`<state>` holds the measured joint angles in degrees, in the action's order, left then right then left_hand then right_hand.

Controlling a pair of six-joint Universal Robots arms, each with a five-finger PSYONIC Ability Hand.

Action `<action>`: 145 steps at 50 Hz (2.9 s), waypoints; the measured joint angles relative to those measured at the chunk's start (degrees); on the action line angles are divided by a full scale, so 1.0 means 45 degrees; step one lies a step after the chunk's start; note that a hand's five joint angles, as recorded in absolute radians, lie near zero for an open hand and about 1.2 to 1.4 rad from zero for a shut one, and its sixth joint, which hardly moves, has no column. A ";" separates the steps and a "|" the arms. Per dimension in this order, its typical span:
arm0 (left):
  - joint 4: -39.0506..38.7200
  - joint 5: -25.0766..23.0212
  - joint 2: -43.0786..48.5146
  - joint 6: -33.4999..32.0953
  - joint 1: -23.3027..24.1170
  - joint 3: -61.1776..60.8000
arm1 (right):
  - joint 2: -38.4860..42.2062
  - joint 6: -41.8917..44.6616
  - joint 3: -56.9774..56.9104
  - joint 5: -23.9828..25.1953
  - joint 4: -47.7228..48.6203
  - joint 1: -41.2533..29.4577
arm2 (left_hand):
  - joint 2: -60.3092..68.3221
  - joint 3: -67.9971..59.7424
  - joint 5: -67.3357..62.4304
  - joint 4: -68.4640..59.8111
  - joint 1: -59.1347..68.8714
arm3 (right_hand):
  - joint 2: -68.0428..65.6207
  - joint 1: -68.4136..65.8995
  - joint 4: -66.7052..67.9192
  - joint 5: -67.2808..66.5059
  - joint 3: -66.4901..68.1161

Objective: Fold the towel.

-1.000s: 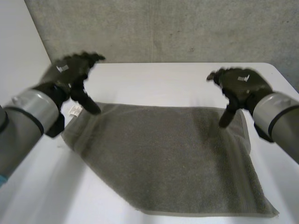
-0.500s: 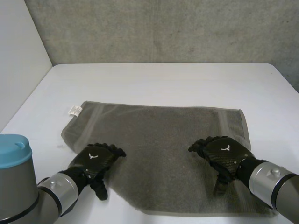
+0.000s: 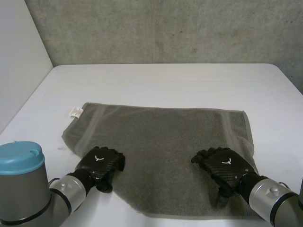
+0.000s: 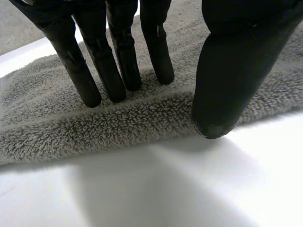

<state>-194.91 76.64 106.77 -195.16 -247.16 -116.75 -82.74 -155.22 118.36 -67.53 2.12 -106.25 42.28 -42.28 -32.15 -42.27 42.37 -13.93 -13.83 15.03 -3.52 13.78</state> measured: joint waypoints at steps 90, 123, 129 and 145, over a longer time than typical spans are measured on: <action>-0.0576 0.1275 0.3236 0.2402 0.0121 0.5934 | -0.0503 0.0571 0.0675 -0.2805 0.4408 -0.0514 | 0.6104 -0.6080 -0.5880 -0.6106 0.5672 | -1.3889 -1.4098 1.3742 -1.4315 1.3947; 0.0150 0.1231 0.2669 0.2413 0.0099 0.5429 | -0.0605 0.0641 0.2521 -0.1187 0.2453 0.0120 | 0.6106 -0.6083 -0.5886 -0.6107 0.5681 | -0.2024 -0.2159 0.1897 -0.2425 0.2251; 0.0149 0.1231 0.2677 0.2413 0.0099 0.5417 | -0.0214 0.0662 0.2723 -0.1142 0.3480 0.0102 | 0.6107 -0.6083 -0.5886 -0.6108 0.5681 | -0.3588 -0.3640 0.3373 -0.3820 0.3693; 0.0156 0.1211 0.2679 0.2413 0.0099 0.5410 | 0.0703 0.1355 0.2428 -0.1194 0.4580 0.0187 | 0.6108 -0.6083 -0.5887 -0.6108 0.5681 | -0.6855 -0.6851 0.6593 -0.5234 0.6878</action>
<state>-194.21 82.08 118.83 -184.31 -246.71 -92.41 -79.58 -149.12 129.29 -72.90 22.73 -105.41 69.77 -69.65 -58.64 -69.76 67.93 -44.78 -44.67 44.70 -27.08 44.73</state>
